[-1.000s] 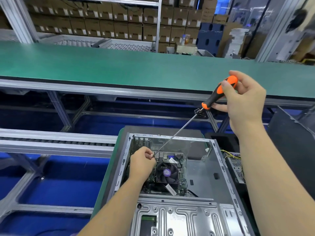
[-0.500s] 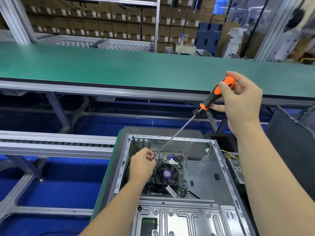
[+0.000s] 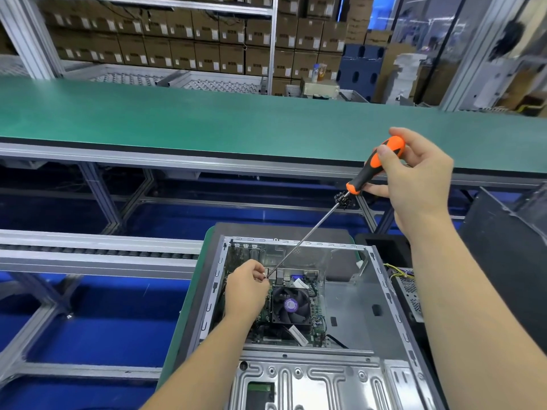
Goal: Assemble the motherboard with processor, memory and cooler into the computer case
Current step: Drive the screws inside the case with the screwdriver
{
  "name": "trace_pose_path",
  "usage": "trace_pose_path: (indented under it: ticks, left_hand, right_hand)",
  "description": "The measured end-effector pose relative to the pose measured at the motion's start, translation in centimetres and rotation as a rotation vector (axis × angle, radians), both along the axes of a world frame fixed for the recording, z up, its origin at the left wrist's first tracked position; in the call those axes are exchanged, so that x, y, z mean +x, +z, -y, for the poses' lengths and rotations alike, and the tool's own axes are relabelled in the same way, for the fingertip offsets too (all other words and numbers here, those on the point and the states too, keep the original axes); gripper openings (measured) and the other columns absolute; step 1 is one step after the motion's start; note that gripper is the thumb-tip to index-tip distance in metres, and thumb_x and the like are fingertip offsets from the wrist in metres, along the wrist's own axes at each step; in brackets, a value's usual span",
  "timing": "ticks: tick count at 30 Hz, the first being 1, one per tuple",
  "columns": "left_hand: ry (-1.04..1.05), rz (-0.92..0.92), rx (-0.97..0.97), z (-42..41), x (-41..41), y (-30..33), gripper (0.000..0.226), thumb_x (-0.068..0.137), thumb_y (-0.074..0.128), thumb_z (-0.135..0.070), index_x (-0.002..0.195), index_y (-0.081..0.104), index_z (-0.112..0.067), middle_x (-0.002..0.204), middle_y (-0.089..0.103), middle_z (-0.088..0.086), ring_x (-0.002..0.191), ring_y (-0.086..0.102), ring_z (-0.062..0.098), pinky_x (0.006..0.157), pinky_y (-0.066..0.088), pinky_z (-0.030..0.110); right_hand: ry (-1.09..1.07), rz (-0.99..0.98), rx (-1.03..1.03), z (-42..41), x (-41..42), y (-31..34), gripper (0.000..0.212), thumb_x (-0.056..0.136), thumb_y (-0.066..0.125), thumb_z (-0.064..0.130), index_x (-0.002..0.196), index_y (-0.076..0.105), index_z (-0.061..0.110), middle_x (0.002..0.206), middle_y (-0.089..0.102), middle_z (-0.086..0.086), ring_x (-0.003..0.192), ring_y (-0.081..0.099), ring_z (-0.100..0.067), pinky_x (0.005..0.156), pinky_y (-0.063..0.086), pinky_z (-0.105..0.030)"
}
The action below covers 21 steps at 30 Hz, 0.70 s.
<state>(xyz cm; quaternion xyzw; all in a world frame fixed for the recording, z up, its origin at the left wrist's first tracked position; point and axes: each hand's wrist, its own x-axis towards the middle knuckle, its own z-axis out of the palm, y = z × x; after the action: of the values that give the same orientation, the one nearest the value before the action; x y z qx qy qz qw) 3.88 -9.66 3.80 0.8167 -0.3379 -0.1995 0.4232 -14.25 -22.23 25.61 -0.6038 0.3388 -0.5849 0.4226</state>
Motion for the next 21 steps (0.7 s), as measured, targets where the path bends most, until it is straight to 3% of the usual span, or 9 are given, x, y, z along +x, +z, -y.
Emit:
trace_pose_path:
  ticks: [13, 18, 21]
  left_hand:
    - [-0.012, 0.029, 0.003, -0.09, -0.03, 0.04, 0.017, 0.085, 0.07, -0.009, 0.084, 0.064, -0.025, 0.078, 0.065, -0.013, 0.073, 0.063, 0.002, 0.059, 0.051, 0.019]
    - [-0.036, 0.067, 0.027, -0.05, -0.12, 0.08, 0.018, 0.084, 0.069, -0.006, 0.085, 0.064, -0.024, 0.077, 0.064, -0.012, 0.073, 0.063, 0.006, 0.065, 0.055, 0.024]
    - [-0.057, 0.088, 0.033, 0.0, -0.24, 0.07, 0.018, 0.084, 0.067, -0.004, 0.087, 0.065, -0.021, 0.077, 0.064, -0.012, 0.074, 0.064, 0.009, 0.069, 0.057, 0.029]
  right_hand:
    - [0.014, -0.016, -0.002, -0.25, -0.13, 0.06, 0.028, 0.096, 0.066, 0.009, 0.116, 0.066, 0.029, 0.109, 0.069, -0.005, 0.092, 0.072, -0.014, 0.063, 0.064, -0.042]
    - [0.19, -0.058, -0.008, -0.23, -0.46, 0.45, 0.033, 0.098, 0.059, 0.002, 0.119, 0.065, 0.027, 0.113, 0.069, -0.013, 0.104, 0.071, -0.029, 0.064, 0.063, -0.041]
    - [0.216, -0.084, -0.051, -0.49, -0.33, 0.84, 0.032, 0.096, 0.063, 0.003, 0.118, 0.067, 0.026, 0.106, 0.071, -0.007, 0.098, 0.073, -0.023, 0.066, 0.064, -0.044]
